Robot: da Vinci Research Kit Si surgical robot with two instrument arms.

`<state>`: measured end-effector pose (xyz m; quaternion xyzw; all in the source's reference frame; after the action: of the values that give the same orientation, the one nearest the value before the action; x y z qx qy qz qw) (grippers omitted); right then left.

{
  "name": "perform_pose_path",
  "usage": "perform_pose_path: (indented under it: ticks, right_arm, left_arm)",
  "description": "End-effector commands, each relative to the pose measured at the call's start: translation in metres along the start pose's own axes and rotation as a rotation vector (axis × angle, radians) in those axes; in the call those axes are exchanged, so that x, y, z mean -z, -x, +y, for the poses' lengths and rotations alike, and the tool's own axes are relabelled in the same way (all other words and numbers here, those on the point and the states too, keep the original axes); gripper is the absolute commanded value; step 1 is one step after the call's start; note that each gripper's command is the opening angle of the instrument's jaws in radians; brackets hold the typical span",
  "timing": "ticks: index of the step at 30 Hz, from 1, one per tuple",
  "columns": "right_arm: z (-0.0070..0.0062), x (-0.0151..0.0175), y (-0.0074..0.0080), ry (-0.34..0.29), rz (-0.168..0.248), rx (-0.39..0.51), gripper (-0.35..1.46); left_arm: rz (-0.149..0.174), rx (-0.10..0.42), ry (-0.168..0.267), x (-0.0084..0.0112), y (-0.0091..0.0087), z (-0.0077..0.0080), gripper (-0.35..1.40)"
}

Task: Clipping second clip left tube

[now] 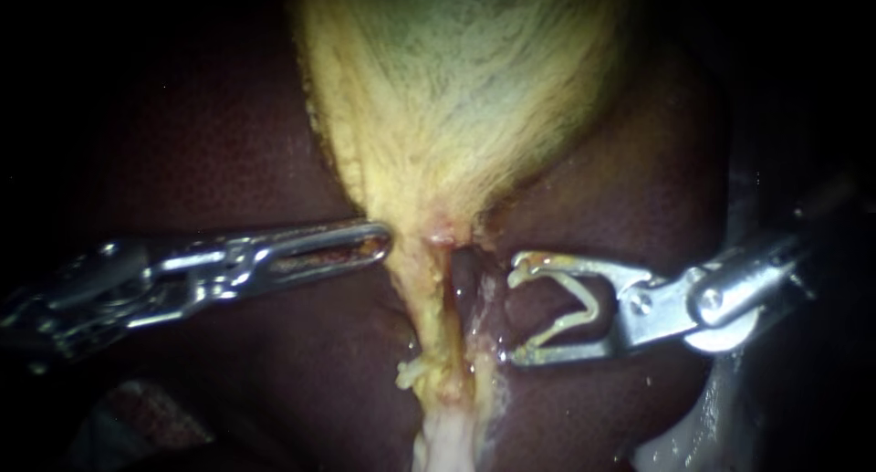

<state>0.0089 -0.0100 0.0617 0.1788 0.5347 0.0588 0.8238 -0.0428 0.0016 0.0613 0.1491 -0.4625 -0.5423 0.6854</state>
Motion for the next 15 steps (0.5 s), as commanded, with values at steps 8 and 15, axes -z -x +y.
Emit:
perform_pose_path:
  ticks: [8,15]
  right_arm:
    - [-0.0004,-0.0064,0.0017,-0.029,0.007,-0.066,0.6]
    - [0.0008,-0.0088,0.0039,-0.026,-0.029,-0.085,0.6]
  left_arm:
    - [-0.003,-0.005,0.005,0.0004,0.0,-0.0003,-0.35]
    - [-0.005,-0.004,0.009,0.0006,0.0,-0.001,-0.35]
